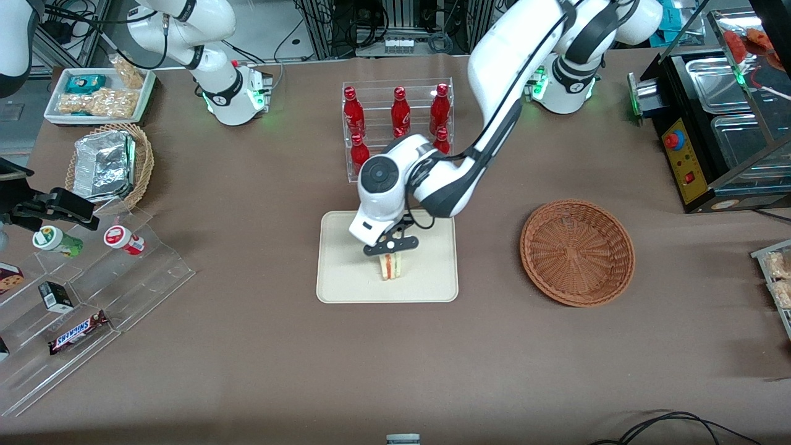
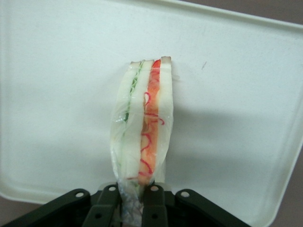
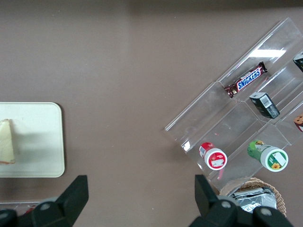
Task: Place sandwich from basket to tray
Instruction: 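Lower the sandwich onto the tray, open the left gripper, and withdraw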
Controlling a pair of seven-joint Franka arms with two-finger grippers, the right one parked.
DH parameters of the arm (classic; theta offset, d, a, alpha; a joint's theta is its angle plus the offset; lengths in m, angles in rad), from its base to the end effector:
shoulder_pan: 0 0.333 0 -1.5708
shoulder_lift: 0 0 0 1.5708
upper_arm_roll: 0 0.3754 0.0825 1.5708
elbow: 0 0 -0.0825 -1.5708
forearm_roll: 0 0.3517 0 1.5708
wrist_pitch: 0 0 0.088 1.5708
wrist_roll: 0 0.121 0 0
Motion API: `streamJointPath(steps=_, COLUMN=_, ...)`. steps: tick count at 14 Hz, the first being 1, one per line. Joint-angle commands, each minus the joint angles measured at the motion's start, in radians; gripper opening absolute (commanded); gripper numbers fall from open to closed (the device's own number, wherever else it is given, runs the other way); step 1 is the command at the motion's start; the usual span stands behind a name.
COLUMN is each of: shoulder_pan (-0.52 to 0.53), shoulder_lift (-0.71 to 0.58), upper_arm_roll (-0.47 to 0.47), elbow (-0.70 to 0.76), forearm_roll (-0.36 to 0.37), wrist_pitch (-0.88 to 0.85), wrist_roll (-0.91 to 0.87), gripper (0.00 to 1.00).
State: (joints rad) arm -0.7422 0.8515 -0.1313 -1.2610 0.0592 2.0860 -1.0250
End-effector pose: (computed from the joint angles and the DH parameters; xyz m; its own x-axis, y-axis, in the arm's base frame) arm 0.5167 -0.5650 0.2876 0.9851 0.1640 -0.0512 0.1646 -0.9863 0.0077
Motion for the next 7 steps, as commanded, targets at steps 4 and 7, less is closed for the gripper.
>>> streamJointPath(steps=4, shoulder_pan=0.009, shoulder_lift=-0.049, upper_arm_roll=0.018, elbow=0.074, forearm_roll=0.14, wrist_pitch=-0.12, wrist_roll=-0.014, gripper=1.0)
streamJointPath(steps=7, shoulder_pan=0.101, shoulder_lift=-0.187, upper_arm_roll=0.007, elbow=0.089, forearm_roll=0.108, wrist_pitch=-0.25, wrist_roll=-0.001, gripper=1.0)
